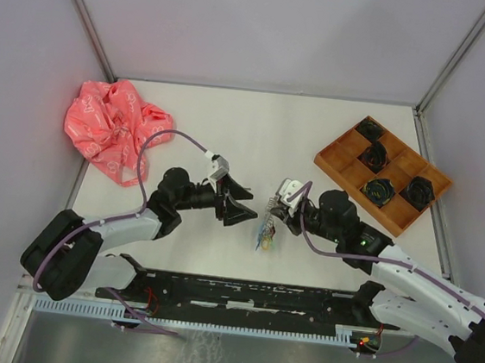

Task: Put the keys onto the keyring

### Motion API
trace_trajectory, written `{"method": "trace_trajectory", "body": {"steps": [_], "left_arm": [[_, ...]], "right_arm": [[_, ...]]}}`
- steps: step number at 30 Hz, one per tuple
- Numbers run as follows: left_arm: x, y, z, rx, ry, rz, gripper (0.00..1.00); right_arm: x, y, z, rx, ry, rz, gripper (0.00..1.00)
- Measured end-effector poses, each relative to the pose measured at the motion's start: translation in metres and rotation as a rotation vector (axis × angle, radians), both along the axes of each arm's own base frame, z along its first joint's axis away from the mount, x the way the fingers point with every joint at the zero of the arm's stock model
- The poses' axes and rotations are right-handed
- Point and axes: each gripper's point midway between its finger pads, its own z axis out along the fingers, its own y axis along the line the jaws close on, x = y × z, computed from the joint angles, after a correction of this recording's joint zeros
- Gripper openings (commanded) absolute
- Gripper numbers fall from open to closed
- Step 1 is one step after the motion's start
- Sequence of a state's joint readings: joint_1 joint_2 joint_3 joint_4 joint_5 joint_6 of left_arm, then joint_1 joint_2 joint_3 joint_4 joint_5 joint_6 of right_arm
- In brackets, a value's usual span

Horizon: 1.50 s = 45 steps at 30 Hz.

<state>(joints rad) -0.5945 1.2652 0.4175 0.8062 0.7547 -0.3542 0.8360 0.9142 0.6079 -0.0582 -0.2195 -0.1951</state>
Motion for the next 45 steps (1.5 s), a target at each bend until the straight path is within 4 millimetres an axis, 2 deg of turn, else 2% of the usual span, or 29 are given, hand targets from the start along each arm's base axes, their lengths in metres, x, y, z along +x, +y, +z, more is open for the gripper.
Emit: {"method": "trace_trajectory", "body": {"steps": [6,9,11,16,23,33,40,42,45], "left_arm": [[-0.006,-0.005,0.020,-0.042,-0.192,-0.060,0.71],[-0.007,-0.006,0.023,-0.044,-0.277,-0.084,0.66],[-0.008,-0.008,0.019,-0.033,-0.314,-0.110,0.55],[-0.013,-0.012,0.003,0.004,-0.378,-0.199,0.38],[-0.012,-0.017,0.005,0.021,-0.487,-0.281,0.32],[-0.016,-0.020,-0.008,0.044,-0.471,-0.346,0.31],[-0.020,-0.025,-0.008,0.044,-0.457,-0.374,0.23],[-0.020,-0.026,-0.007,0.043,-0.462,-0.376,0.18],[-0.019,-0.028,-0.007,0.046,-0.462,-0.378,0.05]], "right_arm": [[-0.004,0.006,0.003,0.026,-0.017,0.047,0.01],[-0.006,0.008,0.005,0.032,-0.030,0.076,0.01],[-0.007,0.009,0.006,0.032,-0.036,0.095,0.01],[-0.009,0.010,0.007,0.037,-0.052,0.135,0.01],[-0.013,0.012,0.005,0.042,-0.059,0.191,0.01],[-0.011,0.014,0.004,0.053,-0.062,0.215,0.01],[-0.010,0.016,0.006,0.069,-0.070,0.221,0.01],[-0.010,0.016,0.006,0.074,-0.070,0.219,0.01],[-0.011,0.017,0.005,0.079,-0.065,0.226,0.01]]}}
